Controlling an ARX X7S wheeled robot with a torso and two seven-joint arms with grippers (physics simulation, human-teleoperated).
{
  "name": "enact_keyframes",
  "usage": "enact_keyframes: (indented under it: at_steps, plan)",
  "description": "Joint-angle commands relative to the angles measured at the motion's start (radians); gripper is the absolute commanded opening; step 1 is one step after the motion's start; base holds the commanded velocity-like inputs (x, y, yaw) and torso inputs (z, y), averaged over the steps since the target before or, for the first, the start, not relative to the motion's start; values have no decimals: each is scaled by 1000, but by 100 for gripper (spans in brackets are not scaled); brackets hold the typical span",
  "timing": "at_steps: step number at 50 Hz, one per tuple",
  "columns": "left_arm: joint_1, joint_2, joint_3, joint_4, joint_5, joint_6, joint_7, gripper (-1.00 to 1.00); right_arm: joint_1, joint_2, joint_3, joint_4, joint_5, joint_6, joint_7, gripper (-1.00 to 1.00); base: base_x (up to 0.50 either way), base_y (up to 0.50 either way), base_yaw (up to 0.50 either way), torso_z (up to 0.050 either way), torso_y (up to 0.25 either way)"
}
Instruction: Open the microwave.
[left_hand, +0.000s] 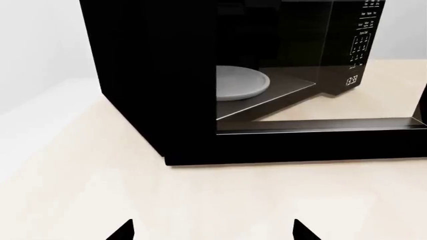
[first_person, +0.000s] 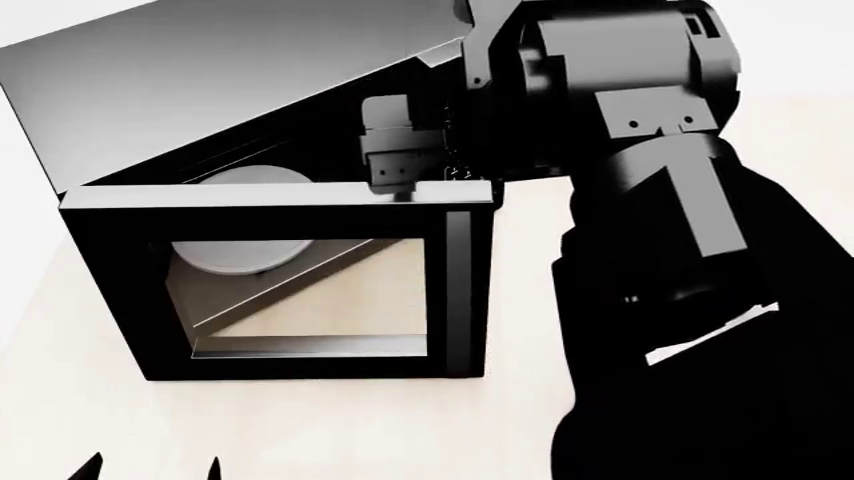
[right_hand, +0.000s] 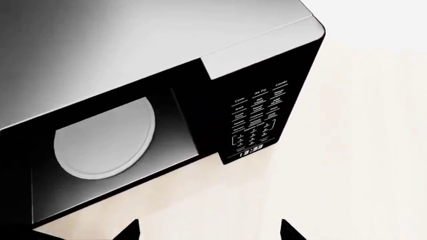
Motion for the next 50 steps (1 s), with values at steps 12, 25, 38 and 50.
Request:
enact_keyframes:
  at_steps: [12, 25, 38, 50]
  plan:
    - [0, -4, 6, -1, -1, 4, -4, 100, -28, 0, 40, 0, -13, 10, -6, 100, 0, 0, 0, 0, 0]
    - [-1, -6, 9, 2, -2, 3, -7, 100, -46, 2, 61, 0, -35, 10, -12, 100, 0, 0, 0, 0, 0]
    - [-2, -8, 11, 0, -6, 3, -10, 100, -68, 1, 45, -11, 5, 12, -13, 100, 0, 0, 0, 0, 0]
    - [-2, -9, 13, 0, -7, 5, -12, 100, -113, 54, 88, -170, 72, 80, 75, 100, 0, 0, 0, 0, -2]
